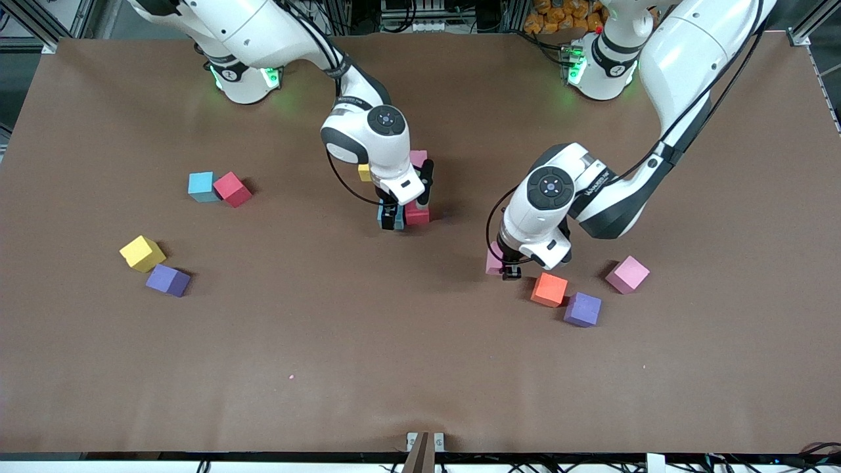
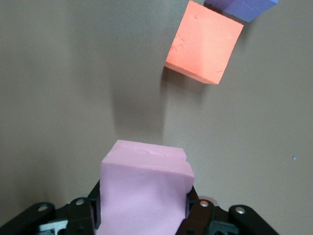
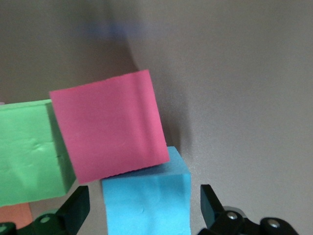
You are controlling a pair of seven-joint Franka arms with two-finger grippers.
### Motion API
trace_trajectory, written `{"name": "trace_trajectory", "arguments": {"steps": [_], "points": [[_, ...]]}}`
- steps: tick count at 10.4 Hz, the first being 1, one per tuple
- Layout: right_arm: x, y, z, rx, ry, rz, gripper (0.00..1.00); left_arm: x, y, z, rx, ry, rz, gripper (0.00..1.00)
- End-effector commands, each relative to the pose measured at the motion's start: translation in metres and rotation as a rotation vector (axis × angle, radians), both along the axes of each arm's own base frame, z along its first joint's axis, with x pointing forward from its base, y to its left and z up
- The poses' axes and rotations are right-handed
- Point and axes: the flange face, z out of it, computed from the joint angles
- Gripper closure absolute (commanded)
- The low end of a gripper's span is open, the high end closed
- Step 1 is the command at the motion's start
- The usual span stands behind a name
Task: Form number 2 with 11 blocks
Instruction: 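Open the right gripper off cyan while the left gripper lifts light pink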
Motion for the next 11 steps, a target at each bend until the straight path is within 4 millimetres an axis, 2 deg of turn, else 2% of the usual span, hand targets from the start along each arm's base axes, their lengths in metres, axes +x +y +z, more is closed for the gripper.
{"name": "trace_trajectory", "arguments": {"steps": [1,3,6,8,10,11], "points": [[-0.006,0.001,0.015,-0.027,-0.020,0.007,0.00,-0.004,-0.009,0.014,0.001,0.013,0.033,0.54],[-0.005,0.000,0.025,-0.036,-0.029,0.003,0.00,-0.004,-0.014,0.019,-0.001,0.019,0.065,0.54],[-0.010,0.000,0.040,-0.058,-0.024,-0.004,0.00,-0.015,-0.035,0.020,-0.005,0.022,0.084,0.54],[-0.013,-0.004,0.067,-0.068,-0.050,-0.007,0.00,-0.013,-0.039,0.025,-0.014,0.015,0.100,0.54],[-0.007,-0.029,0.101,-0.055,-0.015,-0.127,0.00,-0.014,-0.043,0.027,-0.021,0.012,0.104,0.54],[0.006,-0.051,0.125,-0.070,-0.004,-0.200,0.00,-0.015,-0.046,0.027,-0.022,0.015,0.123,0.54]]}}
